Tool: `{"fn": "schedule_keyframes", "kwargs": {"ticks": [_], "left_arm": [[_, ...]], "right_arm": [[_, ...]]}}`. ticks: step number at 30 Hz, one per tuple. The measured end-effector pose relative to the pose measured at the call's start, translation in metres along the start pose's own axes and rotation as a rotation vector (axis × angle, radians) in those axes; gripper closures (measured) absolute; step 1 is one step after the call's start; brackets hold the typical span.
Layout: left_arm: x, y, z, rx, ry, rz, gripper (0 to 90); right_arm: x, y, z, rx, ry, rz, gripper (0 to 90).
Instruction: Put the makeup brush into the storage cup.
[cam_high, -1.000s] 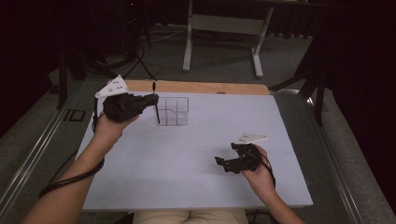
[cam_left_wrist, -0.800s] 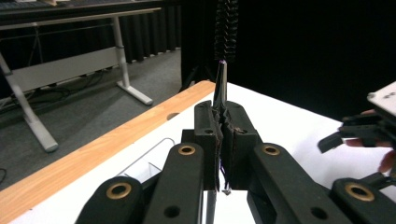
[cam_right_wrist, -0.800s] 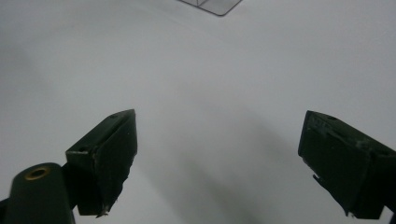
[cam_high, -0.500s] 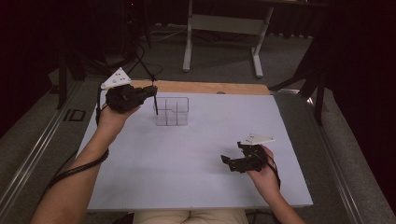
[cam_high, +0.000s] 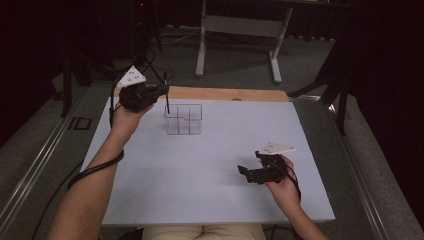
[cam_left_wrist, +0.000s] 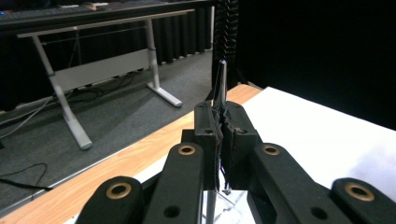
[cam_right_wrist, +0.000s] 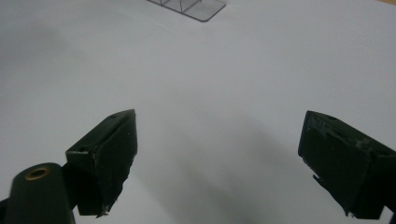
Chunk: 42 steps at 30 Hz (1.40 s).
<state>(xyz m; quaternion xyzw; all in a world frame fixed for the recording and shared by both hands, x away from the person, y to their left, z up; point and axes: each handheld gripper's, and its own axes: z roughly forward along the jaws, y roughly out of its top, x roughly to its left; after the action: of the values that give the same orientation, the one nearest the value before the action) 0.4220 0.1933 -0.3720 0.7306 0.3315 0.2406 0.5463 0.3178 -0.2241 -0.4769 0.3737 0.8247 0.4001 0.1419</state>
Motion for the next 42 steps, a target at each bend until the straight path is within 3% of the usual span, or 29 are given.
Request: {"fn": "schedule_keyframes", "kwargs": {"ticks": [11,15,19,32,38,39,42], "left_arm": [[0.014,-0.004,0.018,-0.02,0.063,0.001,86.5],[0.017,-0.002,0.022,-0.021,0.066,-0.007,86.5],[0.018,-0.005,0.027,-0.017,0.075,0.014,86.4],[0.027,-0.021,0.037,-0.004,0.088,-0.062,85.8],[0.027,-0.025,0.041,0.018,0.088,-0.072,85.3],[0.027,-0.025,0.041,0.02,0.079,-0.087,84.1],[0.027,-0.024,0.041,0.028,0.086,-0.128,65.7]], "right_arm": [[-0.002,-0.002,0.0,0.004,-0.007,0.001,12.0],[-0.002,-0.002,0.0,0.004,-0.006,0.003,12.0],[-0.004,-0.002,0.0,0.002,-0.002,0.01,12.0],[-0.004,-0.002,0.001,0.008,-0.001,0.01,12.0],[-0.004,-0.002,0.001,0.005,-0.003,0.007,12.0],[-0.004,-0.002,0.001,0.006,-0.002,0.006,12.0],[-0.004,-0.002,0.002,0.009,-0.002,0.006,12.0]]}}
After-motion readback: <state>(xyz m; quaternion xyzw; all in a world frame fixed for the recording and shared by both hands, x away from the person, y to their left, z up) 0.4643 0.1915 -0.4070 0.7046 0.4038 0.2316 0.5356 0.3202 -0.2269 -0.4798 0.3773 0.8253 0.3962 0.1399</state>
